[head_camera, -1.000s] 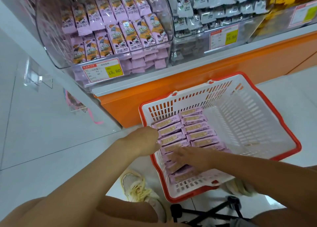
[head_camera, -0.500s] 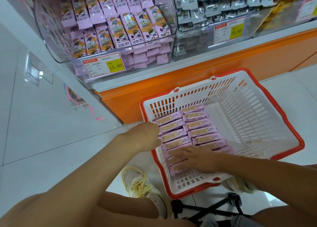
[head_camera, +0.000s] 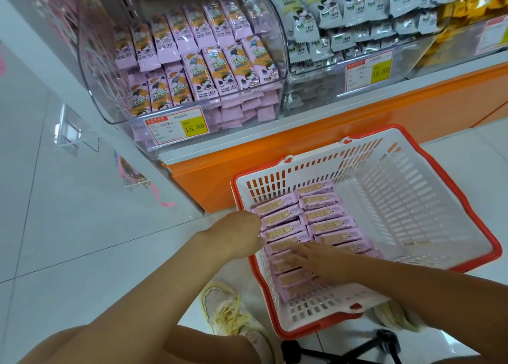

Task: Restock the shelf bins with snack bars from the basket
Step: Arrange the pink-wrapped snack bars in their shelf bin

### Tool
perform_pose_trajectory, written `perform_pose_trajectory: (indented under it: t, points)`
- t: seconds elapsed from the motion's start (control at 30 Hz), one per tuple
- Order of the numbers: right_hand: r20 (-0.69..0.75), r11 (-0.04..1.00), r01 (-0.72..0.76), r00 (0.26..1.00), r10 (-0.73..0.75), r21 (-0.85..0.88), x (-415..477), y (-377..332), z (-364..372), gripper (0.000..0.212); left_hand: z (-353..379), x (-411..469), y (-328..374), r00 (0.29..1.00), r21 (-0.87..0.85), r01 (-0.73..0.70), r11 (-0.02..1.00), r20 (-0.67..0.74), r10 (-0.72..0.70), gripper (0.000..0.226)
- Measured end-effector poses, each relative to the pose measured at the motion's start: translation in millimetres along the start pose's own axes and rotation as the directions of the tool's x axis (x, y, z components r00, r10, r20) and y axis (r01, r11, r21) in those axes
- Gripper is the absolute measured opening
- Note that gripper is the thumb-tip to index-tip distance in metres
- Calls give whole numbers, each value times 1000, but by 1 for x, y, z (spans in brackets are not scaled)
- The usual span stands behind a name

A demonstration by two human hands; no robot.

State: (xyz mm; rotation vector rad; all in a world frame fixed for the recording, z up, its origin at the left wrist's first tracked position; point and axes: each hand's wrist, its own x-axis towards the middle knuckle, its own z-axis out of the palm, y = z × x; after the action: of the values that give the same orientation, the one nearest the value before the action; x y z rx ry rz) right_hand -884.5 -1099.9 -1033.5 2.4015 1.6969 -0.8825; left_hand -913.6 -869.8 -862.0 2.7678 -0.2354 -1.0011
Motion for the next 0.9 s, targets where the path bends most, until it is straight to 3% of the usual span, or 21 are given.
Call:
perform_pose_trajectory:
  t: [0.17, 0.23, 0.3, 0.37, 0.4, 0.43, 0.5, 0.53, 0.57, 0.67, 0.83, 0.9]
  points:
    - [-32, 998, 23, 999, -22, 55, -5, -9, -7, 72, -3, 2, -4, 1000, -48, 19, 999, 24, -18, 39]
    - [-9, 964, -96, 995, 101, 250, -17, -17, -21, 71, -8, 0, -5, 999, -102, 12, 995, 32, -9, 31]
    - [-12, 823, -196, 971, 239, 534, -34, -21, -37, 65, -13, -1, -11, 999, -156, 7, 988, 49, 1, 26]
    - [-24, 556, -160, 950, 310, 816, -51, -27, -63, 49, -19, -4, -17, 999, -218, 19, 976, 50, -9, 53]
    - [-1, 340, -123, 940, 342, 932, -59, -31, -77, 42, -21, -5, -18, 999, -266, 17, 964, 44, -6, 63]
    - [70, 56, -96, 932, 356, 994, -64, -33, -90, 40, -24, -7, -18, 1000, -308, -4, 951, 27, 12, 69]
    - [155, -503, -10, 957, 247, 864, -71, -36, -110, 47, -33, -12, -11, 996, -417, -84, 905, -51, 69, 63]
    - [123, -688, 30, 977, 172, 725, -73, -40, -122, 53, -37, -15, -5, 988, -475, -146, 868, -120, 101, 53]
    - [61, -790, 38, 994, 95, 612, -75, -45, -133, 56, -43, -20, 1, 969, -532, -226, 816, -208, 132, 39]
    - [-89, -836, 16, 995, -39, 548, -77, -56, -155, 52, -62, -37, 15, 946, -722, -310, 619, -302, 121, 13]
    - [-177, -791, 137, 983, 36, 596, -82, -64, -191, 48, -82, -64, 13, 925, -791, -317, 524, -379, -13, 18]
    - [-148, -741, 225, 974, 169, 633, -82, -64, -210, 54, -89, -73, 8, 897, -811, -347, 471, -434, -86, 17]
